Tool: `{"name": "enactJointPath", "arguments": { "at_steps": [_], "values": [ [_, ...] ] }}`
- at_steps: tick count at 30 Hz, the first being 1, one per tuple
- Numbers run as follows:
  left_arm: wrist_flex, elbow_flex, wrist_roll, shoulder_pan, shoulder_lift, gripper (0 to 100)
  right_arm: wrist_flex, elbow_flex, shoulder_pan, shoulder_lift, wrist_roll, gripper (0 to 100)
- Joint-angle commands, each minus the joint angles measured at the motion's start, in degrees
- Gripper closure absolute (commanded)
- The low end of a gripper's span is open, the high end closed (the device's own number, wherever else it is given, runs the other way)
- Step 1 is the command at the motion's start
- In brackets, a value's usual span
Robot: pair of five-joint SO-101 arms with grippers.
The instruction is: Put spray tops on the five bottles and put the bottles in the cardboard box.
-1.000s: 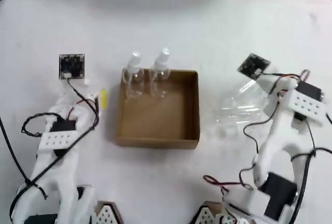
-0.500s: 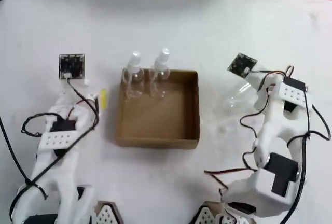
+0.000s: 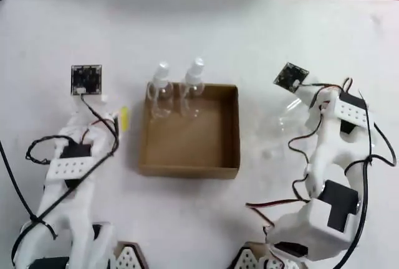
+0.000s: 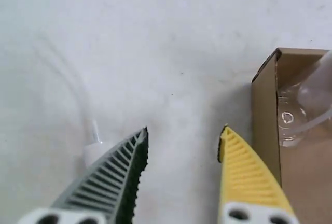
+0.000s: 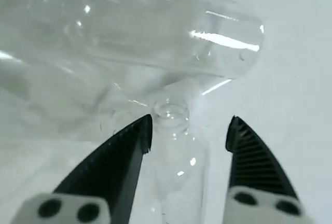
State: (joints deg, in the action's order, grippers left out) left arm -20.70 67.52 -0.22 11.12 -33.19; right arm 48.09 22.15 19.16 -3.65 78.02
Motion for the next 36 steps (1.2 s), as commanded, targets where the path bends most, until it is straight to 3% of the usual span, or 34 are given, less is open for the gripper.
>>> {"name": "enactJointPath", "arguments": {
  "at_steps": [1, 5, 12, 36],
  "values": [
    [1.41, -3.43, -0.7, 0.31, 0.04, 79, -0.92, -1.49, -0.4, -1.63, 0.62, 76.5],
    [1.41, -3.43, -0.7, 0.31, 0.04, 79, -0.92, -1.58, -1.1, -2.95, 0.62, 77.5],
    [1.41, -3.43, -0.7, 0.31, 0.04, 79, -3.12, -1.49, -1.36, -3.56, 0.62, 89.2],
    [1.41, -3.52, -0.7, 0.31, 0.04, 79, -3.03, -1.14, -0.84, -3.56, 0.7, 89.9]
  ]
}}
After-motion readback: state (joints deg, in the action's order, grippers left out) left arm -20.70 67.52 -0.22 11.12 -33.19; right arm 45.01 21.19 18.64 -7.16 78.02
